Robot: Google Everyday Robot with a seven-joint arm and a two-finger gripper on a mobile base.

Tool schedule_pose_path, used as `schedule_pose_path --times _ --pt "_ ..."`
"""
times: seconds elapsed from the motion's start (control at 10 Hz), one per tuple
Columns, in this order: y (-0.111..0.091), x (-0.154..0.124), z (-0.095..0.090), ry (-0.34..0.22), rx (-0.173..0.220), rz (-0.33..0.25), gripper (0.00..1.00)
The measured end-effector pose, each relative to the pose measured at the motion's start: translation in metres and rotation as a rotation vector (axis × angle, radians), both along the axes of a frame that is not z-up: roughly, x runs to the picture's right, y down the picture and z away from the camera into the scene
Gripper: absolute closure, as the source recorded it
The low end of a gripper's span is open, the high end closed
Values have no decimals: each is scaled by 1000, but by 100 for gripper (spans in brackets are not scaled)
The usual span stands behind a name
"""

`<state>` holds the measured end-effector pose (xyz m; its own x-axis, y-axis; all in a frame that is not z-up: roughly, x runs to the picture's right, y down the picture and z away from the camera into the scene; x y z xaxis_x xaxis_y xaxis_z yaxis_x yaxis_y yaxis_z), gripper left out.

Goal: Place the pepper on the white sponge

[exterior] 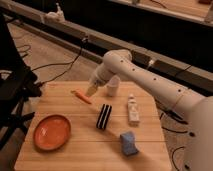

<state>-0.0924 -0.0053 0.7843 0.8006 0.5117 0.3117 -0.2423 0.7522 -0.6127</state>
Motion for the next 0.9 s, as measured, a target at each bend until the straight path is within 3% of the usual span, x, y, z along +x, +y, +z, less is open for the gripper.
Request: schedule_pose_path --times 0.3,0.7,0.9 --pt "8 -40 7 -36 1 -3 35" --pt "8 -41 8 -37 -1 0 35" --pt "12 -52 21 -54 -24 20 35"
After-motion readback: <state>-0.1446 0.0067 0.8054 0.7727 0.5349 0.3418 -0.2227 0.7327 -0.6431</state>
